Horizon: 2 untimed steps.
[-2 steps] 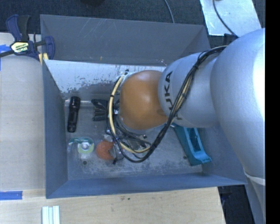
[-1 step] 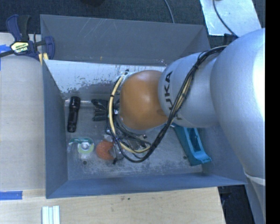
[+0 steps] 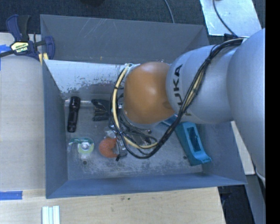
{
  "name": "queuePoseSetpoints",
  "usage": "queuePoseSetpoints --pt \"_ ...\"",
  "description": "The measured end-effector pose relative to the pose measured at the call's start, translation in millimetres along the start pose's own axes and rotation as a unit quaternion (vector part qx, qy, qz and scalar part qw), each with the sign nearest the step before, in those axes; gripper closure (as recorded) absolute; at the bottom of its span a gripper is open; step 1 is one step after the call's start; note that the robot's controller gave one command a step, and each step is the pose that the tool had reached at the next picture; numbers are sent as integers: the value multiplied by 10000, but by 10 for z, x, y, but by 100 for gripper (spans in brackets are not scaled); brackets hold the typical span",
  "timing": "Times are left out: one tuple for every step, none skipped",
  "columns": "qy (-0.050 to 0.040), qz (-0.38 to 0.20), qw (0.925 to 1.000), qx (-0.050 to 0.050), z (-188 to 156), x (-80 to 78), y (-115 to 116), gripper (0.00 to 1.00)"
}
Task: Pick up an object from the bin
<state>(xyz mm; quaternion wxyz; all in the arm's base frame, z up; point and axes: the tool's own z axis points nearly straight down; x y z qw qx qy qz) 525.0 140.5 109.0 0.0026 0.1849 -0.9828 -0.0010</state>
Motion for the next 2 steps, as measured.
queuePoseSetpoints --pt "-35 0 10000 6 -354 -19 -2 100" --pt "-47 3 10000 7 -636 -23 -3 100"
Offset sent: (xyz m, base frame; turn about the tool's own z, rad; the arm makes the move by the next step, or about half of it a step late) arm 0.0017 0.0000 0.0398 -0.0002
